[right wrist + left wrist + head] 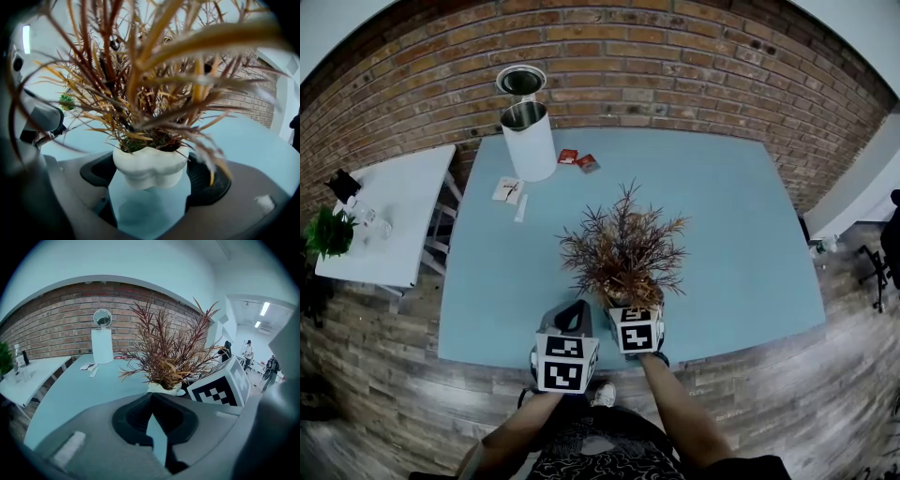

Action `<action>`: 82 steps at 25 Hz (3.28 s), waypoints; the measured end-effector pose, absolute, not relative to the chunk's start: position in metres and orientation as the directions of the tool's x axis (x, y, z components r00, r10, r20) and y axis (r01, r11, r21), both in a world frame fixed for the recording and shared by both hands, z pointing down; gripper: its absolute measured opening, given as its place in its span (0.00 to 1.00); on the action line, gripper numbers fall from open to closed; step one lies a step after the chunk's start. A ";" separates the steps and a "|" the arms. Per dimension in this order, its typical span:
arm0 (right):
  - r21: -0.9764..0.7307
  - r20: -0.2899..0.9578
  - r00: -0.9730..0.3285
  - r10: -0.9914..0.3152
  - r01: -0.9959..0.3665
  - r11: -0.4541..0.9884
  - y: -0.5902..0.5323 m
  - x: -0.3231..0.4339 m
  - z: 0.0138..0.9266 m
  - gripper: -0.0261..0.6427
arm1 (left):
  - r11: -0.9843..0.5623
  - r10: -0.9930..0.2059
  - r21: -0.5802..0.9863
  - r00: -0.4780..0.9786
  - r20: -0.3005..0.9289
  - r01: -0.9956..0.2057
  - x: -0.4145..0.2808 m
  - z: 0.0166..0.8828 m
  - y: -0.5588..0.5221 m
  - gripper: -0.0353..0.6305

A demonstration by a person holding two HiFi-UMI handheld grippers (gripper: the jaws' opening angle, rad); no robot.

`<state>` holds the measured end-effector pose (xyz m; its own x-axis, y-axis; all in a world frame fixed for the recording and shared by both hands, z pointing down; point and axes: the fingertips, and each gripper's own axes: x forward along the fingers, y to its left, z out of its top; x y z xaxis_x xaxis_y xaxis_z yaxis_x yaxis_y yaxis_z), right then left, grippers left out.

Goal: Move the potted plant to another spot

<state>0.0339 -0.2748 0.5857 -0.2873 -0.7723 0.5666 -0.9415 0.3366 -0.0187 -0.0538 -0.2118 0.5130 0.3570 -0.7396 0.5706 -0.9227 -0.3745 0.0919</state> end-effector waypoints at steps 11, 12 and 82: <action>-0.021 0.564 -0.284 -0.775 -0.944 0.331 -0.278 0.035 0.586 0.74 | -0.370 -0.744 0.089 0.352 0.568 -0.925 -0.055 0.514 -0.216 0.05; -0.019 0.566 -0.283 -0.774 -0.943 0.331 -0.277 0.035 0.587 0.74 | -0.369 -0.744 0.089 0.351 0.568 -0.925 -0.055 0.514 -0.216 0.05; -0.151 0.491 -0.262 -0.831 -0.965 0.216 -0.173 0.020 0.492 0.05 | -0.513 -0.682 0.118 0.487 0.546 -0.850 -0.050 0.496 -0.182 0.05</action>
<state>0.0201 -0.1727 0.4921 -0.2625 -0.8307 0.4910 -0.9648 0.2158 -0.1506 -0.0499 -0.1816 0.4963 0.4868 -0.6819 0.5459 -0.8504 -0.5127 0.1178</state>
